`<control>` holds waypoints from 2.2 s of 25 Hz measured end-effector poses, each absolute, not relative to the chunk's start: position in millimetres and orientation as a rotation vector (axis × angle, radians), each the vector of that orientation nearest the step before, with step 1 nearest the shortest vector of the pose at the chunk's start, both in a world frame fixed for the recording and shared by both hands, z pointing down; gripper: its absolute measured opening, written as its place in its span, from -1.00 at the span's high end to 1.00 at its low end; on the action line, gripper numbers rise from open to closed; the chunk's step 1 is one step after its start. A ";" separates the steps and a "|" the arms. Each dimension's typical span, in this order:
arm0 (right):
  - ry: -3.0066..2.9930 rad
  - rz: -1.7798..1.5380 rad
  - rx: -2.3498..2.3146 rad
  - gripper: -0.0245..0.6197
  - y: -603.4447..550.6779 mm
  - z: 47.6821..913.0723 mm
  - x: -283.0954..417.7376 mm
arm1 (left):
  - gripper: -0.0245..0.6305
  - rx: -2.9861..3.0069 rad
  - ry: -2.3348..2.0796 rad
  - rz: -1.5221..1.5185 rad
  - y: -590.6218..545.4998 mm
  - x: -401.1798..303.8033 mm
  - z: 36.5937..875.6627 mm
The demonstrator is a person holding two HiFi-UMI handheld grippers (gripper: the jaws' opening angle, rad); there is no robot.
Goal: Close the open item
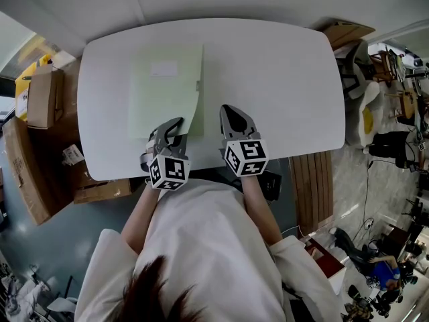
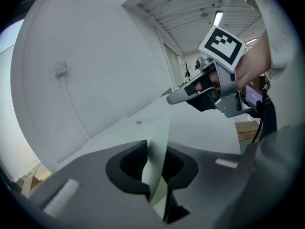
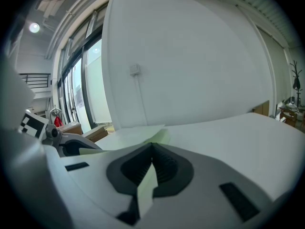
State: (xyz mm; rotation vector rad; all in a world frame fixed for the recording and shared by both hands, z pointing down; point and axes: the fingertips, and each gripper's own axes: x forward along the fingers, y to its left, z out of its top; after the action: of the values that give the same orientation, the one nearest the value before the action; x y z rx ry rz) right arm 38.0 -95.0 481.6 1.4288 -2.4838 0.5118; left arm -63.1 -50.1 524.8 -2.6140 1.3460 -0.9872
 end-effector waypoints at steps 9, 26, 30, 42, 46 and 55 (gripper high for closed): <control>-2.513 0.512 1.368 0.91 -91.9 480.8 24.1 | 0.81 -2.609 1.316 -1.025 -48.2 -58.9 530.2; -2.501 0.518 1.366 0.91 -93.7 485.1 24.4 | 0.79 -2.589 1.243 -1.104 -46.0 -56.5 545.1; -2.499 0.518 1.367 0.91 -92.8 484.9 24.4 | 0.78 -2.575 1.208 -1.139 -43.4 -56.0 549.9; -2.498 0.515 1.366 0.91 -91.8 482.9 23.7 | 0.42 -2.692 1.011 -1.200 -29.8 -44.0 564.0; -2.497 0.515 1.366 0.91 -90.9 482.9 23.8 | 0.33 -2.737 0.960 -1.209 -26.1 -41.8 564.5; -2.495 0.515 1.363 0.91 -91.0 484.2 23.4 | 0.17 -2.825 0.847 -1.234 -18.4 -38.3 562.7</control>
State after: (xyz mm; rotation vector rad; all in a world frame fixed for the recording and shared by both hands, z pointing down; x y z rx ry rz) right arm 23.4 -91.0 484.2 1.3630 -2.4952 0.5147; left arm -38.3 -18.4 562.7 -2.8249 0.8471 -1.2337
